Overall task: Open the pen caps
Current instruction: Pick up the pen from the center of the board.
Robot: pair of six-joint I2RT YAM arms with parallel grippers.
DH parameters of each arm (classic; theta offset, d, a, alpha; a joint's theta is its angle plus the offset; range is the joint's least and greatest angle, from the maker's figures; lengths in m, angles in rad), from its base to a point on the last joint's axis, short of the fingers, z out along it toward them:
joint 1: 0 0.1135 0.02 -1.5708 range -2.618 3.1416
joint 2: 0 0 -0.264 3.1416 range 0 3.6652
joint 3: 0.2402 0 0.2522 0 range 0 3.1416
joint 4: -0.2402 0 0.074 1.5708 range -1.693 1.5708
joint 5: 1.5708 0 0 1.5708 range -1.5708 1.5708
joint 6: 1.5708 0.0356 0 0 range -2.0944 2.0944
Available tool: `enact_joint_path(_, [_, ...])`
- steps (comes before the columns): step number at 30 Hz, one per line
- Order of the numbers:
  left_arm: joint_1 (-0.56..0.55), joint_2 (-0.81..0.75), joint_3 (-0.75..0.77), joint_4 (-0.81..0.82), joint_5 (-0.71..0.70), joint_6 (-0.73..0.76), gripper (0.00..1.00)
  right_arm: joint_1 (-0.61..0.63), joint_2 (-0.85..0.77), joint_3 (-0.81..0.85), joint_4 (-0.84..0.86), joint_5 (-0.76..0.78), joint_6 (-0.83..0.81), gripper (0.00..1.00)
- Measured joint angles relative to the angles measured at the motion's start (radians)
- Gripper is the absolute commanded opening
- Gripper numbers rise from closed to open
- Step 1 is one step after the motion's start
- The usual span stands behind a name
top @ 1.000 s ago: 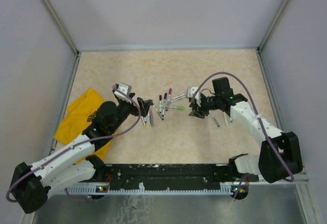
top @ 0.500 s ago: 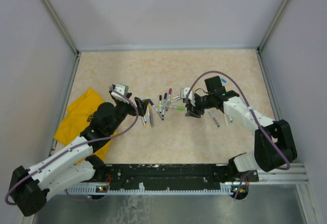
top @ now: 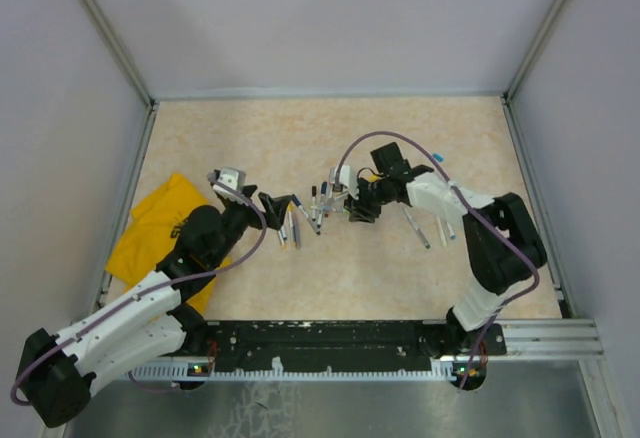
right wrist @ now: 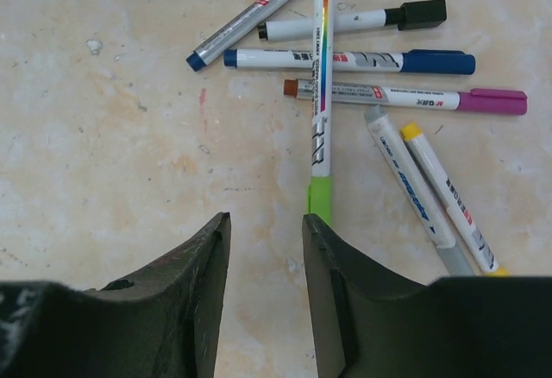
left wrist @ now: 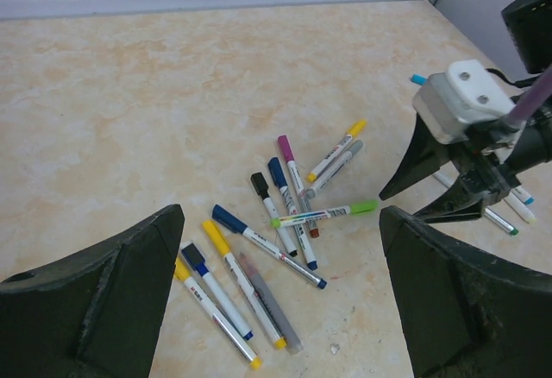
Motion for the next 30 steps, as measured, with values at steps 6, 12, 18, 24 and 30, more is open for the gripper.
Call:
enact_joint_path(6, [0.006, -0.015, -0.028, 0.014, 0.000, -0.019, 0.99, 0.059, 0.134, 0.084, 0.011, 0.081, 0.037, 0.38])
enact_joint_path(12, [0.007, -0.042, -0.051, 0.015, -0.002, -0.033, 0.99, 0.100, 0.218, 0.152, 0.021, 0.193, 0.076, 0.36])
enact_joint_path(18, [0.011, -0.042, -0.051, 0.016, -0.002, -0.037, 0.99, 0.105, 0.241, 0.161, 0.029, 0.249, 0.097, 0.35])
enact_joint_path(24, [0.011, -0.042, -0.052, 0.019, -0.002, -0.042, 0.99, 0.121, 0.255, 0.168, 0.031, 0.262, 0.102, 0.32])
enact_joint_path(30, [0.011, -0.042, -0.052, 0.022, -0.002, -0.043, 0.99, 0.132, 0.277, 0.198, 0.031, 0.269, 0.127, 0.24])
